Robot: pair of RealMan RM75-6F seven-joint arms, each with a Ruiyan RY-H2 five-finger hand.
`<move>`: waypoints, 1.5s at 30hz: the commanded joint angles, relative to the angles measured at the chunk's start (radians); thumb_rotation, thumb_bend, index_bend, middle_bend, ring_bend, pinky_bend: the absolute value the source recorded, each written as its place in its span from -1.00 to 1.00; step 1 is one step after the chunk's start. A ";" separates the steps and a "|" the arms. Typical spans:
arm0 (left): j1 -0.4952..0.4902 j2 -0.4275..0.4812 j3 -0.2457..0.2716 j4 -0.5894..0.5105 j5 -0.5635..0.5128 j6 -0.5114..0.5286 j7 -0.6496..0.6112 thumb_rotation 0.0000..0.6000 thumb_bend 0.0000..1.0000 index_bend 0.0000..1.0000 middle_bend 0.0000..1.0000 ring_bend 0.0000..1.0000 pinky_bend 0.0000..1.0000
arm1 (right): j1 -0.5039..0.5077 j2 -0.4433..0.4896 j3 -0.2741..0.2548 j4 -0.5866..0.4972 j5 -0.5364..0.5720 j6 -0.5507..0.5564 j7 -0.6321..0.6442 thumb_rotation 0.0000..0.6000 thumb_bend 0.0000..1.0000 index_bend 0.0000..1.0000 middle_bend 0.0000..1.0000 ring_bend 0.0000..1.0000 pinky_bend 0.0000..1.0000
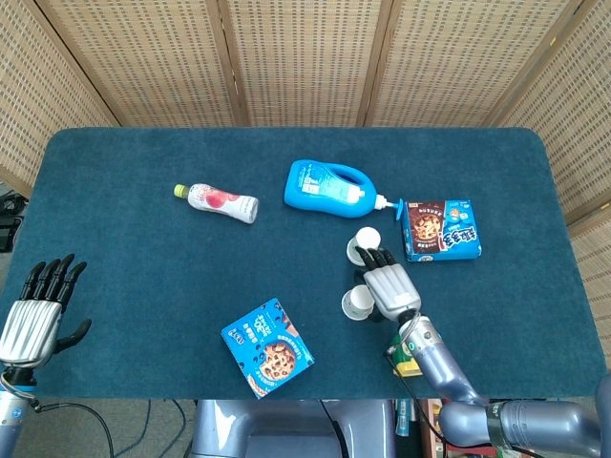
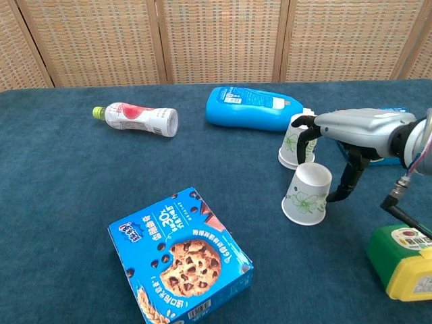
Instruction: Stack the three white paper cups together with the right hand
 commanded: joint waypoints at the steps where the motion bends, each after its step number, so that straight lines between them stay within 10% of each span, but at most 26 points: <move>1: 0.000 0.000 -0.001 0.000 -0.001 0.000 -0.002 1.00 -0.41 -1.00 -1.00 -1.00 -1.00 | -0.002 -0.012 0.001 0.014 -0.005 -0.002 0.008 1.00 -0.74 -0.08 -0.79 -1.00 -0.78; 45: 0.002 0.002 0.002 -0.001 0.006 0.003 -0.007 1.00 -0.41 -1.00 -1.00 -1.00 -1.00 | 0.124 0.163 0.156 -0.102 0.137 0.043 -0.150 1.00 -0.74 -0.02 -0.75 -1.00 -0.76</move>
